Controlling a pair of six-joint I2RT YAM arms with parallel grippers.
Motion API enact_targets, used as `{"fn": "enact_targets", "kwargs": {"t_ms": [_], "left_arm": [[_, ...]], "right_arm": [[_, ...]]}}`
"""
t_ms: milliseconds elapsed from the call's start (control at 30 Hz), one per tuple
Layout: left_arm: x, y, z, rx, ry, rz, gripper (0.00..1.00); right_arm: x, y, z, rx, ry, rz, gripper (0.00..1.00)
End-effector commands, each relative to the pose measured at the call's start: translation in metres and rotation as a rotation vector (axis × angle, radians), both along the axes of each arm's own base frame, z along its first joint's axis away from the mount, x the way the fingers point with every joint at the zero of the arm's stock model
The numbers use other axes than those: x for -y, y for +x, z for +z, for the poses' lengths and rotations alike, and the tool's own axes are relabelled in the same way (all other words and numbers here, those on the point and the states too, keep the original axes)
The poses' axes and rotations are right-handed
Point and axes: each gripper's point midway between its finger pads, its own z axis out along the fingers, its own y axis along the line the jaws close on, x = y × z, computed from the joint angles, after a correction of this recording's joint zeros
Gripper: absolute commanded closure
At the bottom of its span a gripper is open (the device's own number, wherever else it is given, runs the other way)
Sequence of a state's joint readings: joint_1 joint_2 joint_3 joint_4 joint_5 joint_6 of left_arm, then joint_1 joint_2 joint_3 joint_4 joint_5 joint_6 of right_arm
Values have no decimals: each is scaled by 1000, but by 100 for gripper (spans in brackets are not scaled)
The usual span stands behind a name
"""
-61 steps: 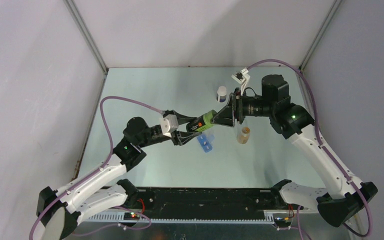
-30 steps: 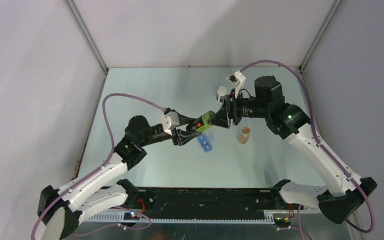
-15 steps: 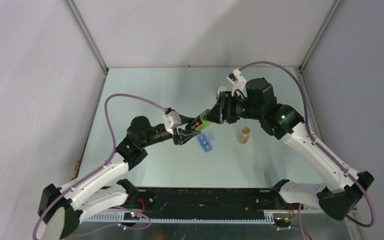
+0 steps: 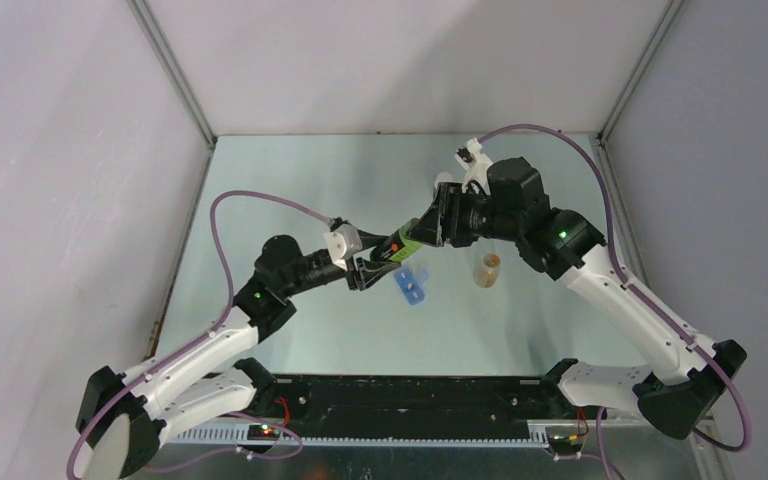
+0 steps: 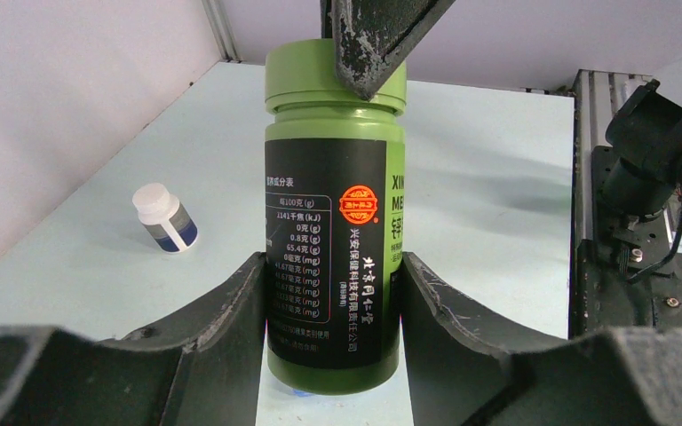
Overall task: Sort the pills into containers
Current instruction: Screw the lid of the pill bottle onto the pill bottle.
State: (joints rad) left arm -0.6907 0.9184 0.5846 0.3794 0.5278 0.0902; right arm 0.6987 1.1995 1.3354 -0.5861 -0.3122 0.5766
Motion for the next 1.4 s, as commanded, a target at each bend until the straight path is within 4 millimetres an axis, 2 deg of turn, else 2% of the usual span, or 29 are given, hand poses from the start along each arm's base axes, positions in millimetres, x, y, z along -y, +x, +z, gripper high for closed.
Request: {"fn": "enact_targets", "kwargs": {"t_ms": [0,467,700,1367], "left_arm": [[5,-15,60,213,-139,-69,100],[-1,-13,56,222,-132,-36,100],[-3,-12,54,223,-133,-20,100],[-21,-2,60,208,-252,110,100]], "right_arm": [[-3,2,-7,1,-29,-12,49],[-3,15,0,22,-46,-55,48],[-2,17,-1,24,-56,-66,42],[-8,19,22,73,-8,-69,40]]}}
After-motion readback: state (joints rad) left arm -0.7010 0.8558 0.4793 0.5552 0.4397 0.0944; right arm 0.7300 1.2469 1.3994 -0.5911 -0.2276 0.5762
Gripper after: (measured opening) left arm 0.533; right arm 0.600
